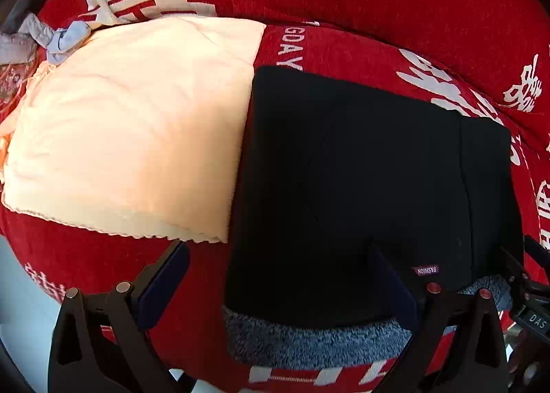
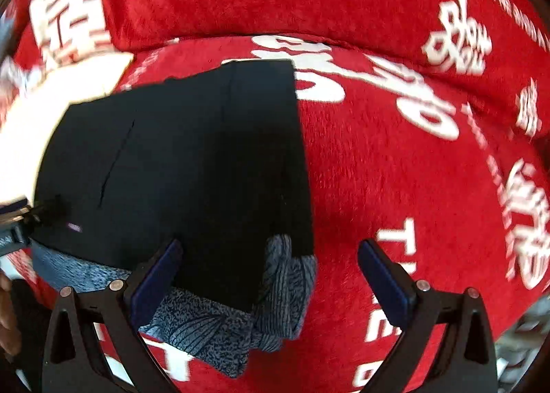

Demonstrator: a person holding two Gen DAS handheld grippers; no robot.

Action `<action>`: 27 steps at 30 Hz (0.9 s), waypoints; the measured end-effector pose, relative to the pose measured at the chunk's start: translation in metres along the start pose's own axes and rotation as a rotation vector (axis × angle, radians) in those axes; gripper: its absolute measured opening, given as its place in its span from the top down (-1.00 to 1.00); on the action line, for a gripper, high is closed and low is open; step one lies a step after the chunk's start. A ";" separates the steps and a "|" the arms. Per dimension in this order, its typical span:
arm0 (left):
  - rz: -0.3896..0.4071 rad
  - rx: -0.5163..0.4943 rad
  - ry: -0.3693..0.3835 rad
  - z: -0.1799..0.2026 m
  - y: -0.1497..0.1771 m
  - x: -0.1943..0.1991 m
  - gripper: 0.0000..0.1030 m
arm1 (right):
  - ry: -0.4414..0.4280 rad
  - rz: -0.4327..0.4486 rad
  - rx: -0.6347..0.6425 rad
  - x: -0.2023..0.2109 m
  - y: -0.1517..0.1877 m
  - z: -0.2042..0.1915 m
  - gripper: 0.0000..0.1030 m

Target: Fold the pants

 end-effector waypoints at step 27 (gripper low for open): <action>0.027 -0.048 -0.017 0.007 0.034 0.009 -1.00 | -0.307 0.046 0.176 0.019 -0.014 -0.050 -1.00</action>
Point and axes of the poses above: each gripper's, at about its wrist camera, not at the fingertips, and x roughly against the way its jaws point, z to its right, y to its underside, the point moved 1 cm from there along -x, roughly the way its jaws point, and after that the axes turned 1 degree about y, right-handed, at the moved point
